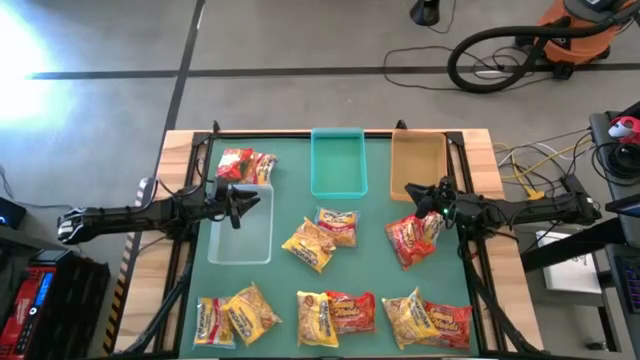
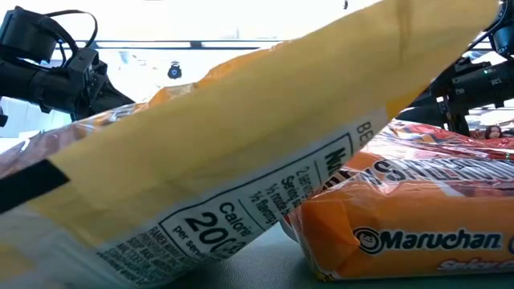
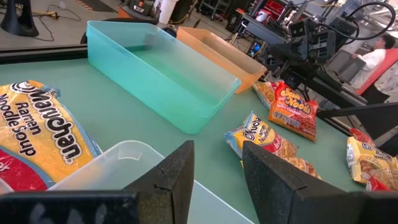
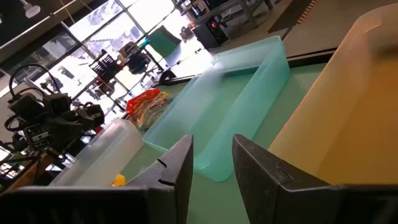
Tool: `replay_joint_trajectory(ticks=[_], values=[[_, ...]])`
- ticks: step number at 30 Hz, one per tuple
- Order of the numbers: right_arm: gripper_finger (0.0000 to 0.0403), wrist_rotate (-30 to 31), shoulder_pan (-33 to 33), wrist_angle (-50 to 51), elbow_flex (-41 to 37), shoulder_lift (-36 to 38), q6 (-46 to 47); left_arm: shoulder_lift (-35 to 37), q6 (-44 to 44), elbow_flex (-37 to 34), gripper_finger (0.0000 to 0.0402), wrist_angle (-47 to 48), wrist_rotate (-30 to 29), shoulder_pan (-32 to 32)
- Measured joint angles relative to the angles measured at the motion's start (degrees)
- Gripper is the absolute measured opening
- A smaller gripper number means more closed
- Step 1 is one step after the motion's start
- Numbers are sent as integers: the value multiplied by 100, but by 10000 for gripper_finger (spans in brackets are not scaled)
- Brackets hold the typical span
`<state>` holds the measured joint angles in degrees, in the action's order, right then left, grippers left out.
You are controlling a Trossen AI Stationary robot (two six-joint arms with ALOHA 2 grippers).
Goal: Sort Maruchan noodles
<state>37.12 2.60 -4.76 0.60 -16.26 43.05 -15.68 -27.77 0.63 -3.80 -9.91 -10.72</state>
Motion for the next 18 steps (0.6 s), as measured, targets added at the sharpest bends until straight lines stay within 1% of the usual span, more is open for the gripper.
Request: replay_joint_trajectory(ticks=[14, 16, 18], values=[[102, 40, -14, -50, 0, -1, 64, 0, 2, 1, 119, -1, 0, 0], [102, 37, -14, -165, -2, -1, 258, 2, 0, 1, 119, -1, 0, 0], [102, 38, -14, -412, -1, -1, 641, 1, 2, 1, 119, 1, 0, 0]])
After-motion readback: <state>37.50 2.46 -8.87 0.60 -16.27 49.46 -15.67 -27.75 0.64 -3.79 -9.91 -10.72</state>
